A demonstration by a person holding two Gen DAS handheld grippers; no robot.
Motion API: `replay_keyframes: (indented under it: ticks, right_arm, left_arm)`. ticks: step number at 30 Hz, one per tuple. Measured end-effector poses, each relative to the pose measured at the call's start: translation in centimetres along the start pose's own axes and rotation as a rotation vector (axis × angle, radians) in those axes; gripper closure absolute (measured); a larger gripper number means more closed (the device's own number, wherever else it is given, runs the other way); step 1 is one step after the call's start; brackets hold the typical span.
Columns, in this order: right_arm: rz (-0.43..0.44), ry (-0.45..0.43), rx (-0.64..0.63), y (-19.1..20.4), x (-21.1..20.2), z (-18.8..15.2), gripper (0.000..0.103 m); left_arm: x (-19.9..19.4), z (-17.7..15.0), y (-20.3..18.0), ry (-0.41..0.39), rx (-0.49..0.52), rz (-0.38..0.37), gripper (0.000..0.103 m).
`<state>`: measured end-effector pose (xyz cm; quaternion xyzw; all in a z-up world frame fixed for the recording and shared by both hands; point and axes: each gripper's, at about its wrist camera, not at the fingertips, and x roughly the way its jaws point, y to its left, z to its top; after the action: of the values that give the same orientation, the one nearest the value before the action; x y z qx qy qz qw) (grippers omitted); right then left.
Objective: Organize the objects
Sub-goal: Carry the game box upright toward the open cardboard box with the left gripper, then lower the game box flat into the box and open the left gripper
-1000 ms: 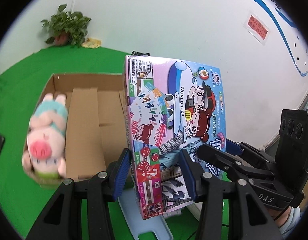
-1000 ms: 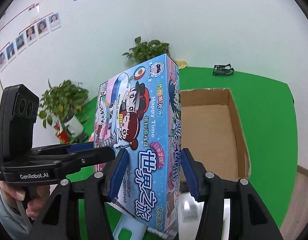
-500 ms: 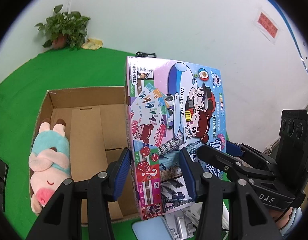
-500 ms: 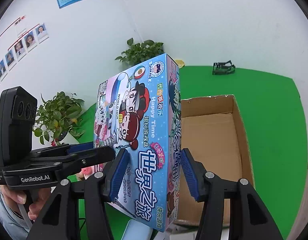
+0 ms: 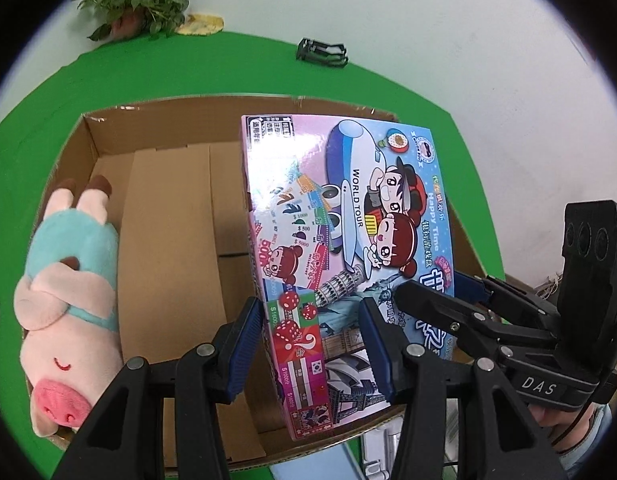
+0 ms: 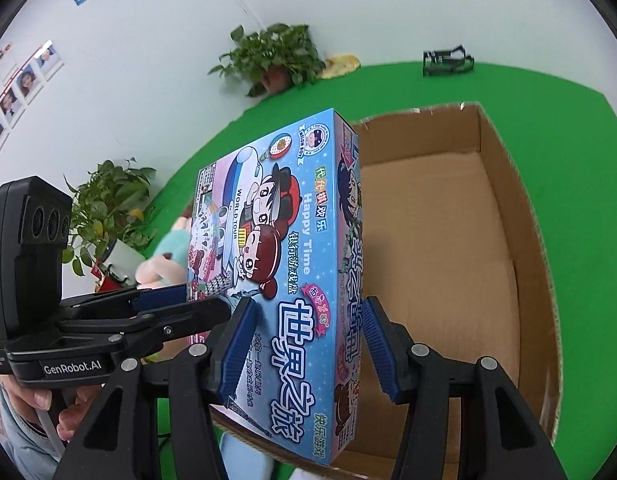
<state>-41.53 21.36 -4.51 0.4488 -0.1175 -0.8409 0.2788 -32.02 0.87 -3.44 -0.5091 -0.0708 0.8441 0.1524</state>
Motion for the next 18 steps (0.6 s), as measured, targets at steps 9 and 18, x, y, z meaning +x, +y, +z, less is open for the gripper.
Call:
replay_keyframes:
  ticks: [9, 18]
  right_arm:
    - [0.032, 0.099, 0.046, -2.2, 3.8, -0.6, 0.051]
    - [0.044, 0.168, 0.104, -3.4, 5.9, -1.8, 0.051]
  left_arm:
    - [2.0, -0.6, 0.4, 0.086, -0.027, 0.055, 0.054]
    - [3.2, -1.2, 0.3, 0.148, -0.024, 0.1, 0.054]
